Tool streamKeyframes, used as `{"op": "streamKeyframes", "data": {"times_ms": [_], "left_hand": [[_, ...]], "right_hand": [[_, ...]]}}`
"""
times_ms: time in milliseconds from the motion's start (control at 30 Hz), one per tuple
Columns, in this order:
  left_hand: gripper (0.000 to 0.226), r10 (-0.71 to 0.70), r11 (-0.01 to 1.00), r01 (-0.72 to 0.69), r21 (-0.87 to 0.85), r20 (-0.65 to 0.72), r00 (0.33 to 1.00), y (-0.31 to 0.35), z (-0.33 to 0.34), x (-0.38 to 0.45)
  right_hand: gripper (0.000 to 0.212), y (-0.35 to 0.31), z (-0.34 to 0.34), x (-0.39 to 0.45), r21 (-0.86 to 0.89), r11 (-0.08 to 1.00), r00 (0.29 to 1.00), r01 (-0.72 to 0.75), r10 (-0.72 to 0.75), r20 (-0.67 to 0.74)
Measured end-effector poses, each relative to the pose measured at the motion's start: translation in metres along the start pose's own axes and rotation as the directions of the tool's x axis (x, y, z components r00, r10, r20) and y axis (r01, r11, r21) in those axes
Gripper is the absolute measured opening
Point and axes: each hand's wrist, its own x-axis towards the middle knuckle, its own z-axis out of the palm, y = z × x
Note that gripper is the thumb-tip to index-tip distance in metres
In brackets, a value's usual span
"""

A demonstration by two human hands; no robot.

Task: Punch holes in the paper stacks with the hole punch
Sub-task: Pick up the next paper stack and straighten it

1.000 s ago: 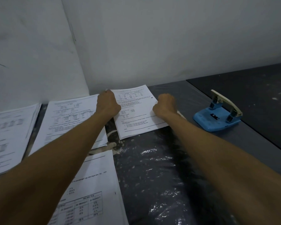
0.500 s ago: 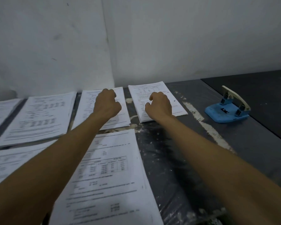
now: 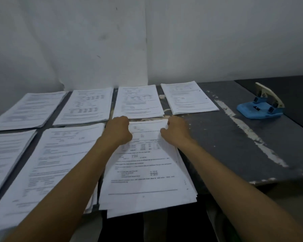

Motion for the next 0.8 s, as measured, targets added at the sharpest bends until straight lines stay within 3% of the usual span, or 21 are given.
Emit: {"op": "streamKeyframes", "data": {"times_ms": [67, 167, 333, 400, 600, 700, 800], "left_hand": [[0.045, -0.023, 1.000, 0.023, -0.021, 0.031, 0.999, -0.007, 0.003, -0.014], [0.045, -0.024, 0.998, 0.025, -0.056, 0.023, 0.999, -0.012, 0.008, -0.029], [0.040, -0.072, 0.988, 0.066, -0.141, -0.038, 0.997, -0.017, 0.015, -0.040], [0.031, -0.076, 0.984, 0.065, -0.166, -0.067, 0.995, -0.018, 0.018, -0.044], [0.033, -0.062, 0.984, 0.047, -0.169, -0.084, 0.995, -0.017, 0.016, -0.045], [0.034, -0.066, 0.984, 0.049, -0.170, -0.094, 0.993, -0.016, 0.016, -0.046], [0.040, -0.097, 0.979, 0.077, -0.189, -0.098, 0.990, -0.016, 0.017, -0.045]], "right_hand": [[0.008, -0.008, -0.001, -0.010, -0.017, 1.000, 0.999, 0.000, 0.000, 0.048], [0.041, -0.019, -0.002, -0.020, -0.056, 0.998, 0.994, -0.040, 0.046, 0.104], [0.048, -0.027, -0.009, -0.027, -0.149, 0.980, 0.977, -0.133, 0.155, 0.145], [0.056, -0.029, -0.013, -0.028, -0.143, 0.972, 0.966, -0.186, 0.207, 0.154], [0.074, -0.037, -0.016, -0.025, -0.081, 0.948, 0.927, -0.308, 0.319, 0.196], [0.072, -0.035, -0.012, -0.025, -0.011, 0.946, 0.926, -0.324, 0.320, 0.199], [0.054, -0.029, -0.009, -0.031, 0.104, 0.938, 0.936, -0.330, 0.312, 0.161]]}}
